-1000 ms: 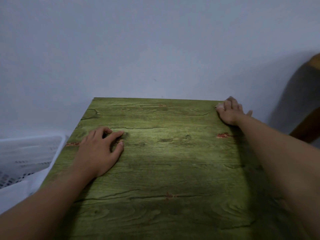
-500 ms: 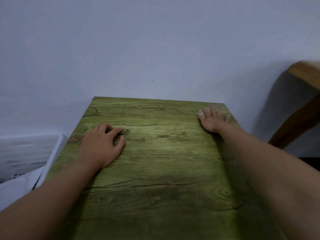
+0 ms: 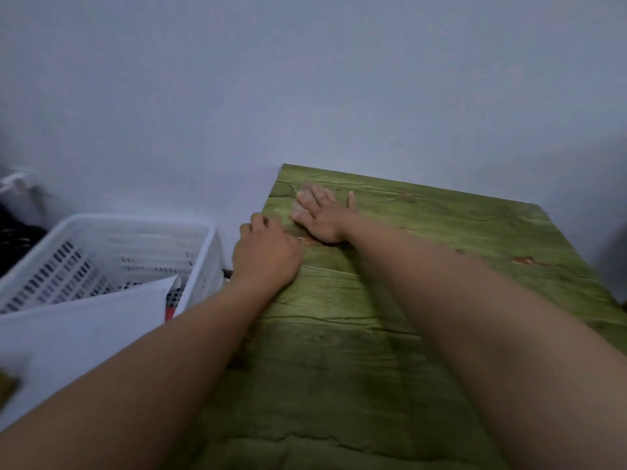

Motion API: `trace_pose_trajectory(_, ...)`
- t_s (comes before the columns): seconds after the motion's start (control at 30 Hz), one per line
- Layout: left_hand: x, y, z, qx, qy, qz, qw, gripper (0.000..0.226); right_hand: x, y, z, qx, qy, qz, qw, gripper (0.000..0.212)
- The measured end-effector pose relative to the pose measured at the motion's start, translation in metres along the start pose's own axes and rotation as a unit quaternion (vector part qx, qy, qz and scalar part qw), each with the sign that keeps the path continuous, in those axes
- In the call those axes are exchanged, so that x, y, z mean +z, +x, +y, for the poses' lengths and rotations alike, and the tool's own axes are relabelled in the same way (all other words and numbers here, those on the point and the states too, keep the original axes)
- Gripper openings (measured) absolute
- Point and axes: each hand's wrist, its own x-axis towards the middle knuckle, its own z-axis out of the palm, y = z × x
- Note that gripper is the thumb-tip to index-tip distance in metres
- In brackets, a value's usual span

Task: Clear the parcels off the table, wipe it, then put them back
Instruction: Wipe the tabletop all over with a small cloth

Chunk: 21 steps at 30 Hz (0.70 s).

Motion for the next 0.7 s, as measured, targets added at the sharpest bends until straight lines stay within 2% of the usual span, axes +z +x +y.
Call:
trace_pose_trajectory(0.07, -0.01, 0.0, -0.03, -0.081, -0.015, -0.048, 0.995, 0.047, 0.003, -0.004, -0.027, -0.029, -0.012, -0.009, 0.999, 0.066)
trace_pose_trajectory(0.13, -0.02, -0.002, -0.057, -0.158, -0.109, -0.11, 0.975, 0.054, 0.006, -0.015, -0.049, -0.052, -0.003, -0.016, 0.999, 0.063)
trace_pose_trajectory(0.17, -0.024, -0.006, -0.065, -0.188, -0.18, -0.132, 0.956, 0.051, 0.008, -0.022, -0.058, -0.062, 0.001, -0.018, 0.998, 0.062)
trace_pose_trajectory(0.23, -0.035, -0.024, -0.073, -0.249, -0.324, -0.174, 0.896, 0.041, 0.013, -0.042, -0.075, -0.078, 0.002, -0.022, 0.997, 0.06)
trace_pose_trajectory(0.27, -0.04, -0.035, -0.075, -0.273, -0.374, -0.191, 0.866, 0.04, 0.016, -0.052, -0.081, -0.083, 0.002, -0.023, 0.996, 0.06)
trace_pose_trajectory(0.33, -0.047, -0.057, -0.078, -0.296, -0.423, -0.202, 0.832, 0.044, 0.022, -0.076, -0.092, -0.094, -0.005, -0.028, 0.995, 0.06)
trace_pose_trajectory(0.5, -0.066, -0.107, -0.084, -0.328, -0.463, -0.189, 0.802, 0.051, 0.037, -0.138, -0.117, -0.118, -0.009, -0.041, 0.992, 0.064)
trace_pose_trajectory(0.6, -0.079, -0.142, -0.086, -0.326, -0.465, -0.186, 0.802, 0.053, 0.047, -0.178, -0.132, -0.13, -0.016, -0.048, 0.99, 0.069)
trace_pose_trajectory(0.7, -0.091, -0.176, -0.087, -0.308, -0.472, -0.171, 0.808, 0.043, 0.056, -0.216, -0.142, -0.145, -0.027, -0.051, 0.988, 0.076)
